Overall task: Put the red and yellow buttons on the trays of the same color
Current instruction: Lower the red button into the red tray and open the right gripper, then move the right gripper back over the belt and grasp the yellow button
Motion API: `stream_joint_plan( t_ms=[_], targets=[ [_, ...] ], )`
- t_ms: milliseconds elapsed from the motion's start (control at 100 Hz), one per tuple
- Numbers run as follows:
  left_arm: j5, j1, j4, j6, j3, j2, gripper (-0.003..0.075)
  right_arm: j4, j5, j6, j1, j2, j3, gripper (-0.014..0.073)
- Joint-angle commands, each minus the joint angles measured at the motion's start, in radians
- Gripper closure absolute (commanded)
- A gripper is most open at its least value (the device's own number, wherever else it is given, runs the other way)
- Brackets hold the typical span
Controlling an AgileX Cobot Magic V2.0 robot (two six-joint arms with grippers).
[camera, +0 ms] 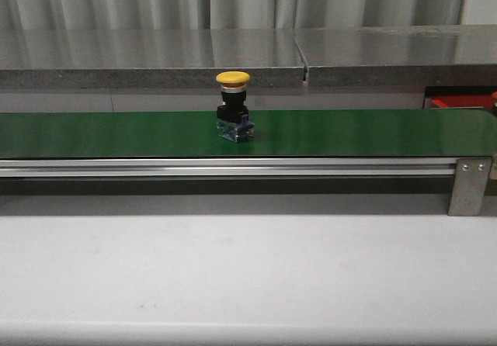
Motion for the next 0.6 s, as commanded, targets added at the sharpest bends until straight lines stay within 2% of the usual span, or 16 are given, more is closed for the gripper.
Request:
stream_joint_plan(
  t_ms=[0,210,380,590],
  targets=[
    [-0.068,-0.007,-0.027,-0.002,-0.024,0.005,0.0741,0.004,-0.028,-0.007,-0.007,-0.115,-0.007,0.0064],
    [-0.068,-0.007,-0.027,-0.002,-0.024,0.005,0.0741,-0.012,-0.084,-0.007,-0.003,-0.252,0.103,0.0064],
    [-0.068,-0.007,-0.027,-0.002,-0.024,0.005,0.0741,-0.014,-0.053,-0.007,0.001,-0.348,0.178,0.0064],
    [-0.068,-0.007,-0.027,-0.002,-0.024,0.005,0.0741,-0.027,-0.037,-0.03,0.088,-0.441,0.254,0.0064]
  ],
)
